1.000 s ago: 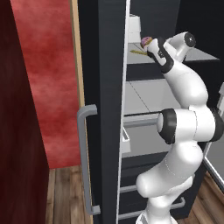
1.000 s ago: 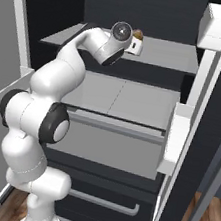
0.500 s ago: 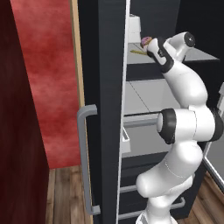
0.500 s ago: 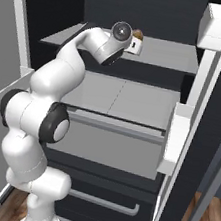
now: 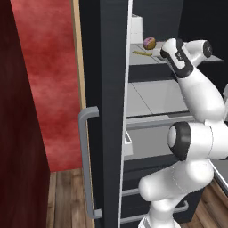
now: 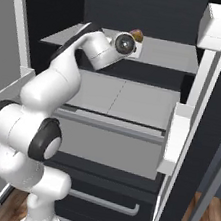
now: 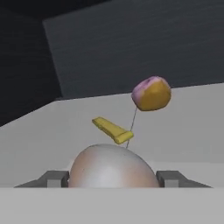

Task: Pick the egg and butter from the fridge and place them by the bowl for mixing.

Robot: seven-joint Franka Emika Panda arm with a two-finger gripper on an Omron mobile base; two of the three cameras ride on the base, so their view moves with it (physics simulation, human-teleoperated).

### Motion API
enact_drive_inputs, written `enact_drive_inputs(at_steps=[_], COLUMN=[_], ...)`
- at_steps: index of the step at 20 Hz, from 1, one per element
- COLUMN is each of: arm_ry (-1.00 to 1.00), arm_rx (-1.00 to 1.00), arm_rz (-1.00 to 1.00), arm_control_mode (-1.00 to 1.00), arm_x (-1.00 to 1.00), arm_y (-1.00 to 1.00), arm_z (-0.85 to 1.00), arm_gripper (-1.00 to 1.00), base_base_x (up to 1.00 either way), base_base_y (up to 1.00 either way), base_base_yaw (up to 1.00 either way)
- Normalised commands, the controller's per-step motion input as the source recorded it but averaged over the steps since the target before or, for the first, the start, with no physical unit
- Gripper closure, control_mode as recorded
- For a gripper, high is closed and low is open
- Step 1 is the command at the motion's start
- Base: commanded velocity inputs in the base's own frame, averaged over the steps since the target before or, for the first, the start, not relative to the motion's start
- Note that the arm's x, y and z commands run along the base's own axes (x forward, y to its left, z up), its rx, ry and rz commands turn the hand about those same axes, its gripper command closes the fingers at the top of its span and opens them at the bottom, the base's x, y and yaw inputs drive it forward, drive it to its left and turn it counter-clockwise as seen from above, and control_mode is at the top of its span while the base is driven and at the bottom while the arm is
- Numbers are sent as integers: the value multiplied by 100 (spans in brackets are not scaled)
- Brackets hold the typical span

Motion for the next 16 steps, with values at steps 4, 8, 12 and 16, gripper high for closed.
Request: enact_drive_inputs(at_steps=[4,8,12,16], arm_ry=[-1,6,8,4], arm_rx=[-13,-14,-10,-6], arm_rz=[0,0,0,0], arm_control_mode=[-100,-100,-100,-100], arm_x=[-71,-62,-68,-74], arm_y=[-4,0,-4,0], arm_z=[2,10,14,1], arm_gripper=[100,100,100,100], base_base_x=[0,0,0,0], base_base_y=[0,0,0,0], base_base_yaw=[0,0,0,0])
